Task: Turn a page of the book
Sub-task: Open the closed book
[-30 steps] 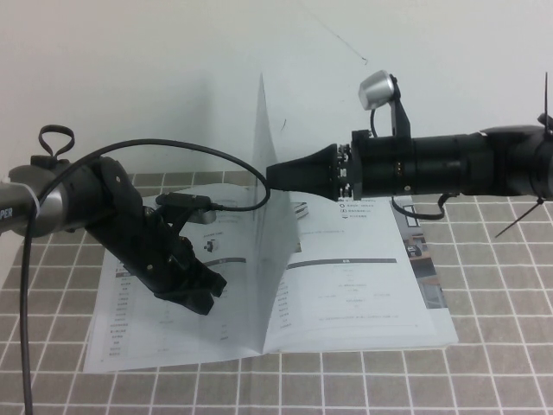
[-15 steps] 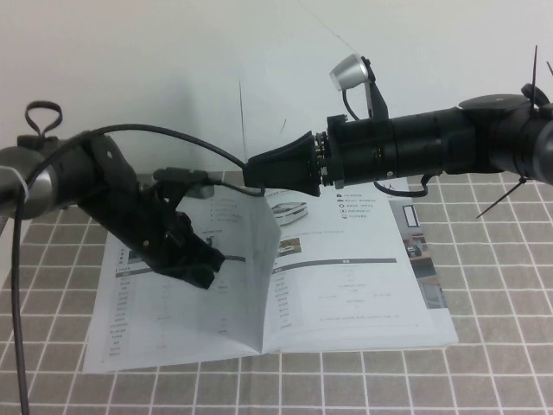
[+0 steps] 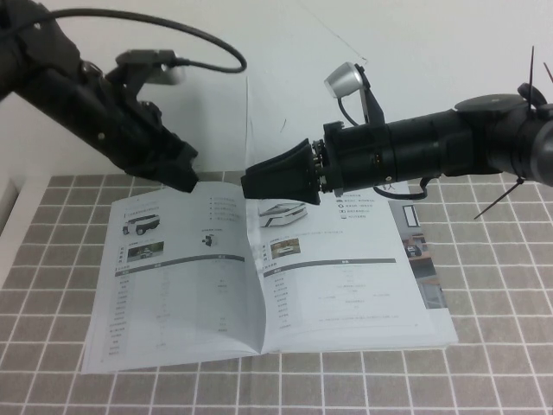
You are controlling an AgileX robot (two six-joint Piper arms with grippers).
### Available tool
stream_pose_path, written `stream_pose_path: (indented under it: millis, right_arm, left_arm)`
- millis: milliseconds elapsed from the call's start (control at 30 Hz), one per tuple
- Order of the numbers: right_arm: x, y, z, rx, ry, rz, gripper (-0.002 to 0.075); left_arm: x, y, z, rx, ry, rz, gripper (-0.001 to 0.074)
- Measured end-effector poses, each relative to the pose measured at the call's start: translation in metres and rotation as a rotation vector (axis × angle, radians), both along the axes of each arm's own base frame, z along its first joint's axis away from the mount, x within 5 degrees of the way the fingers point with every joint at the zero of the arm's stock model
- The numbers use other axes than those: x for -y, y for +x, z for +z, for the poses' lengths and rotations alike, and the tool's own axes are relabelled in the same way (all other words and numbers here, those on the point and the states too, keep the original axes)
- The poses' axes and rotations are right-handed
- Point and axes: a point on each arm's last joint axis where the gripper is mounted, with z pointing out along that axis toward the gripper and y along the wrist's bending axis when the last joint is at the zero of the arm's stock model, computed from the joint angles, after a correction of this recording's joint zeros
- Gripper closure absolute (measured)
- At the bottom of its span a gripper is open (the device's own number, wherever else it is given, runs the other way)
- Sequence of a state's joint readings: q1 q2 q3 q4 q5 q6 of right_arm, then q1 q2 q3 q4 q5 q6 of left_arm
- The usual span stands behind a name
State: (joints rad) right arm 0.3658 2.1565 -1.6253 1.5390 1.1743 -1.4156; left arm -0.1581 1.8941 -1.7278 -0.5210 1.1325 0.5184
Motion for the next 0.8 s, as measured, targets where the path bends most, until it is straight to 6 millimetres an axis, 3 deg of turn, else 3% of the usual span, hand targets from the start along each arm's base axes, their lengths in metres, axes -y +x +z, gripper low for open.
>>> stream_pose_path:
  millis: [267,433,600,800]
  right_arm:
    - [-0.017,-0.011,-0.005,-0.004,-0.018,0.051,0.0286]
    - [-0.042,-0.023,-0.029,-0.056,-0.045,0.113,0.0286]
    - [-0.059,-0.032,-0.058,-0.121,-0.093,0.154,0.0286]
    - [-0.058,-0.033,-0.068,-0.126,-0.137,0.174,0.0286]
  left_arm:
    - [-0.001,-0.006,0.054,0.109,-0.033,-0.021,0.0738]
    - [-0.001,-0.014,0.076,0.160,-0.049,-0.028,0.0738]
    - [-0.001,-0.015,0.075,0.148,-0.046,-0.035,0.0738]
    - [0.001,-0.004,0.058,0.103,-0.047,-0.035,0.0738]
